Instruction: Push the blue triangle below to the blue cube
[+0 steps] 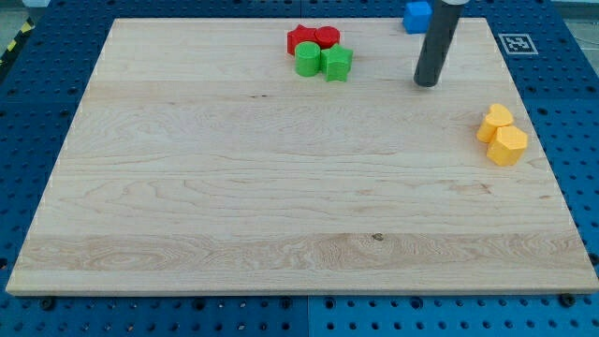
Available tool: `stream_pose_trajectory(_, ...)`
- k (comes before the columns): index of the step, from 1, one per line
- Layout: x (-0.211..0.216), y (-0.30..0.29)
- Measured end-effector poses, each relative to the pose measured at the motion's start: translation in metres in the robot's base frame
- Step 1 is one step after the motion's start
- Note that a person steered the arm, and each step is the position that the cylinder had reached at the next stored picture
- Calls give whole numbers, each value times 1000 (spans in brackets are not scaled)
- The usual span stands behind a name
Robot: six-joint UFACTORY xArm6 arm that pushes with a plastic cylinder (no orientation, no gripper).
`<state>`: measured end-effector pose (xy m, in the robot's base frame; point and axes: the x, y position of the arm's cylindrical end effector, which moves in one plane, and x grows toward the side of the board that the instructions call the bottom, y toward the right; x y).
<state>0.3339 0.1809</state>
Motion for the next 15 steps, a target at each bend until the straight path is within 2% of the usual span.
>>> stream_pose_trajectory(4,-12,57)
stream_pose_trajectory(5,-32,82)
stream_pose_trajectory(6,-71,89)
stream_pose_trajectory(8,-92,142)
stream_pose_trajectory(9,-132,139)
stream_pose_trajectory(10,-143,136)
stream_pose_trajectory(11,-143,134)
stream_pose_trajectory(13,-142,75)
stream_pose_trajectory(15,-142,66)
